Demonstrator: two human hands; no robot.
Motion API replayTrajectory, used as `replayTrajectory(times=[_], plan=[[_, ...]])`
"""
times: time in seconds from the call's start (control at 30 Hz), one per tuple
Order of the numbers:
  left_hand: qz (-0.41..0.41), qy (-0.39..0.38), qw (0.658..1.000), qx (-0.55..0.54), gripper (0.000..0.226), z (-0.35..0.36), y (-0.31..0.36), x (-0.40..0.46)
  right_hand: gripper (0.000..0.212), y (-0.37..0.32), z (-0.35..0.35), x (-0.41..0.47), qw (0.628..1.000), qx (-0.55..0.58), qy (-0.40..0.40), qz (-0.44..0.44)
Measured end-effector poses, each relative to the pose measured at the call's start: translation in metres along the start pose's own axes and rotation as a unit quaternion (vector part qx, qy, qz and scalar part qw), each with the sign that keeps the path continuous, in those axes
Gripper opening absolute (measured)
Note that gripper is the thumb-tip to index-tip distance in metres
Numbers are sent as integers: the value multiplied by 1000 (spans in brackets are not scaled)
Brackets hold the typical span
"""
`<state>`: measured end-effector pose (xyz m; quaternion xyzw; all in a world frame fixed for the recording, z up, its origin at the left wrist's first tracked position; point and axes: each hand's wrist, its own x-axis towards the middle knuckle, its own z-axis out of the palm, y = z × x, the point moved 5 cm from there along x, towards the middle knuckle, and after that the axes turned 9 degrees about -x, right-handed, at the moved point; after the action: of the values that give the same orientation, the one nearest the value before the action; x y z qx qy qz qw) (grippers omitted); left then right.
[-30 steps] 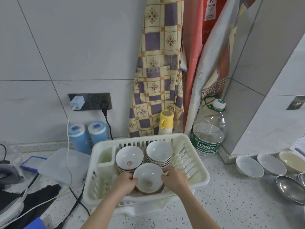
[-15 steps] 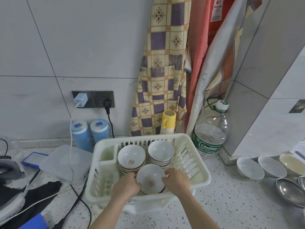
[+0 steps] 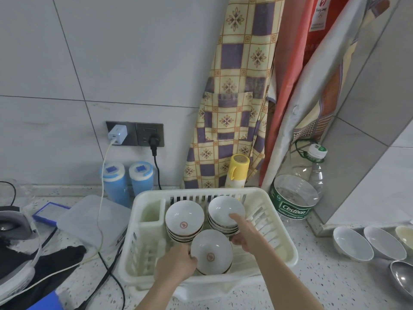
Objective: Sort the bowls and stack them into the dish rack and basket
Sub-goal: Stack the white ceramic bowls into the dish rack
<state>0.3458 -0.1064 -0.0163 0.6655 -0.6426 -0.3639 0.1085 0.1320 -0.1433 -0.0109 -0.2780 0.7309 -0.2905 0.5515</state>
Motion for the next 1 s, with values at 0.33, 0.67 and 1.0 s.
replayTrajectory(times=[0.33,0.67,1.0], plan=[[4,4,1000,4,20,0,0,2,19,2,-1,6,998,53,15,-40],[-20,7,1000,11,20,2,-3,5,27,8,0,16,999,-5,31,-19],[-25,4,1000,14,20,1,-2,5,53,8,-24,-13,927,-338,144,-77]])
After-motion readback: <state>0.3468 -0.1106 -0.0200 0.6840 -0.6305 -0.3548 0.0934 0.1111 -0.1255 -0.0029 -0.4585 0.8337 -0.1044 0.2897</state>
